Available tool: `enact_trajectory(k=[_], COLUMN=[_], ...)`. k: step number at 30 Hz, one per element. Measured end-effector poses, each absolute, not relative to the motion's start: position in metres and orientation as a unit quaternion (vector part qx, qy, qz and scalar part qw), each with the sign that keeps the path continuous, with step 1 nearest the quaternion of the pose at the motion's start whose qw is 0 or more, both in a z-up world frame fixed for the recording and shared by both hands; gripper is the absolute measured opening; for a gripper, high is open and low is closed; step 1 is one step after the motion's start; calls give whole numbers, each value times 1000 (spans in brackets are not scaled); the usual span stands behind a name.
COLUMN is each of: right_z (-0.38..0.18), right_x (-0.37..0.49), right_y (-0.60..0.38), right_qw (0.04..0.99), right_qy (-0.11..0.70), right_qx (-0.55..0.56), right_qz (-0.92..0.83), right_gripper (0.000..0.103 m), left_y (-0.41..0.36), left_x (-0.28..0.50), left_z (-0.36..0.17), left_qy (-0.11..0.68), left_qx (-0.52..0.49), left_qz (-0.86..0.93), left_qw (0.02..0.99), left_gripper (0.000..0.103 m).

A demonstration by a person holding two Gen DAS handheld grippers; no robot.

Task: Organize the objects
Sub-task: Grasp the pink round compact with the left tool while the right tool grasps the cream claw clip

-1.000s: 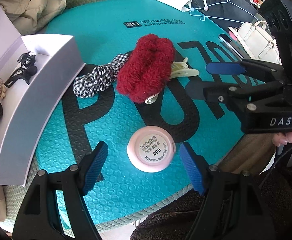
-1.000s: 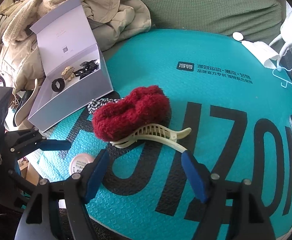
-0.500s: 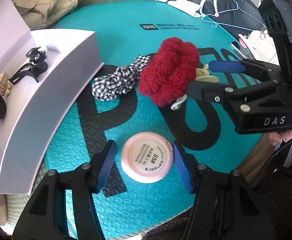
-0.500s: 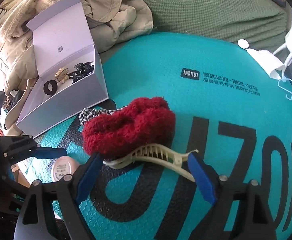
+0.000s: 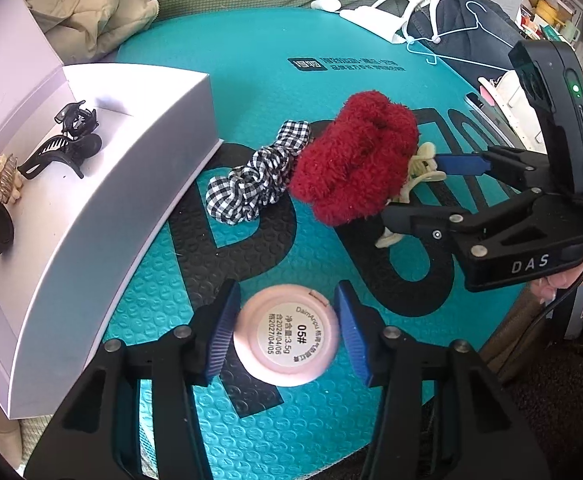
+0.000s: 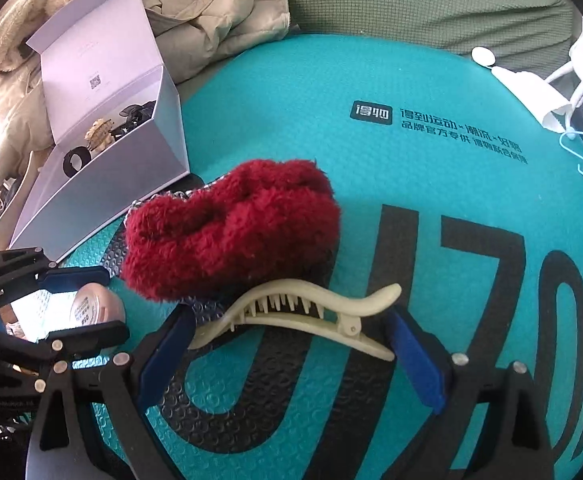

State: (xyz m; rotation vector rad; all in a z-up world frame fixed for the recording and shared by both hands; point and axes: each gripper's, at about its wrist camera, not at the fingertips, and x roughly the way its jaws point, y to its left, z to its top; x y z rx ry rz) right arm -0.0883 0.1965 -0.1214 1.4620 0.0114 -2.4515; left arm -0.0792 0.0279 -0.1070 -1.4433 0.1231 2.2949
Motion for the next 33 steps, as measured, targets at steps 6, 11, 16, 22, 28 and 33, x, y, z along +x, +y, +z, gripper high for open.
enact_trajectory(k=[6,11,16,22,28,33], right_z=[-119,-116,-113,-110,-109,-109], right_x=[-81,-75,-65,-55,-54,-55], right_y=[203,215,229,250,264,264], right_qw=[139,140,127,92,60,59], right_qy=[-8,-28,-58,-90,-94,-91], right_qx=[516,519,516,504,492,493], right_qz=[-845,-842,-845,-854,-864,-863], right_gripper=[89,80,73,71,71,71], left_y=[33,49,65,66,69,64], left_x=[-83,-87,-86,-86,-89,-83], left_z=[-107,-106,-105,-96,-90,-93], left_qy=[38,39,46,40,44,52], left_qx=[-521,-522,-522,-508,-499,-512], left_qz=[820,814,806,809,812,802], left_qw=[232,253,275,294,301,303], left_gripper=[47,47,47,47,47,49])
